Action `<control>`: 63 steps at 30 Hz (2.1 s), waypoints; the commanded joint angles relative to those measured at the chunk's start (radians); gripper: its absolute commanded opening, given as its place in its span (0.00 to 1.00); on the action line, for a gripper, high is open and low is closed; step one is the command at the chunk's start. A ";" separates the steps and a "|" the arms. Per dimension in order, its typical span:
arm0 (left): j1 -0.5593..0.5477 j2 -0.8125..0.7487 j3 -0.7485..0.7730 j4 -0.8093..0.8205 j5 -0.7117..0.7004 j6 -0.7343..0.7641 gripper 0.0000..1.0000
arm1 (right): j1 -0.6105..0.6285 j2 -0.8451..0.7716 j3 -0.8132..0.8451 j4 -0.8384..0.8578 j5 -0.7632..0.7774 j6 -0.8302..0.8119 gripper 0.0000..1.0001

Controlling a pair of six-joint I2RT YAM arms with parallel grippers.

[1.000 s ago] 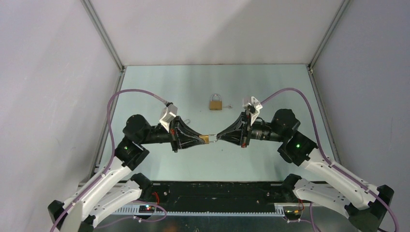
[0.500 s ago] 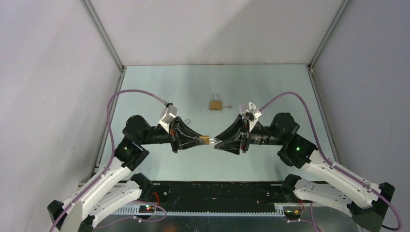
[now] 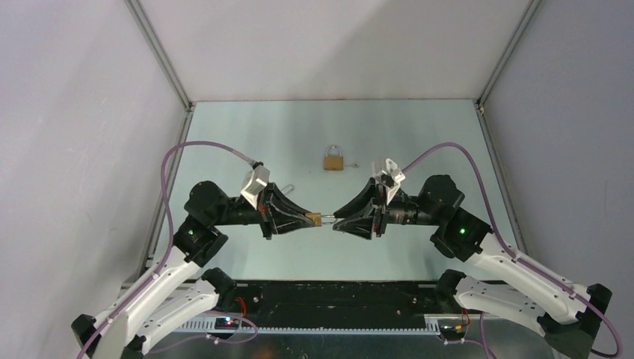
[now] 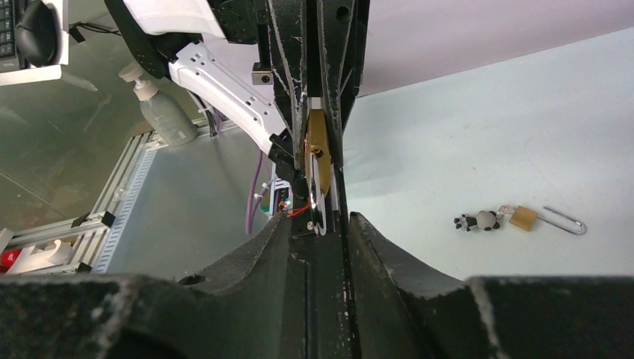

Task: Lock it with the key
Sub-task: Lock the lock.

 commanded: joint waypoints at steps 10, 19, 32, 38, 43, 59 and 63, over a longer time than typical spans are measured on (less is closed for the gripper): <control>-0.006 -0.010 0.061 0.050 0.099 0.021 0.00 | 0.003 -0.044 0.013 0.022 -0.042 -0.028 0.36; -0.006 -0.009 0.066 0.050 0.097 0.018 0.00 | 0.006 -0.009 0.032 0.048 -0.061 -0.021 0.30; -0.006 0.007 0.062 0.052 0.035 0.009 0.00 | 0.048 0.034 0.053 0.085 -0.064 -0.020 0.00; -0.007 0.009 0.061 0.050 0.045 0.004 0.00 | 0.057 0.048 0.056 0.086 -0.032 -0.015 0.00; -0.011 0.049 0.058 0.050 0.035 0.003 0.00 | 0.075 0.098 0.077 0.079 -0.004 -0.017 0.00; -0.133 0.208 0.060 0.050 -0.026 0.008 0.00 | 0.087 0.192 0.123 0.087 0.030 0.035 0.00; -0.141 0.206 0.065 0.049 -0.070 0.004 0.00 | 0.085 0.198 0.119 0.070 0.067 0.057 0.00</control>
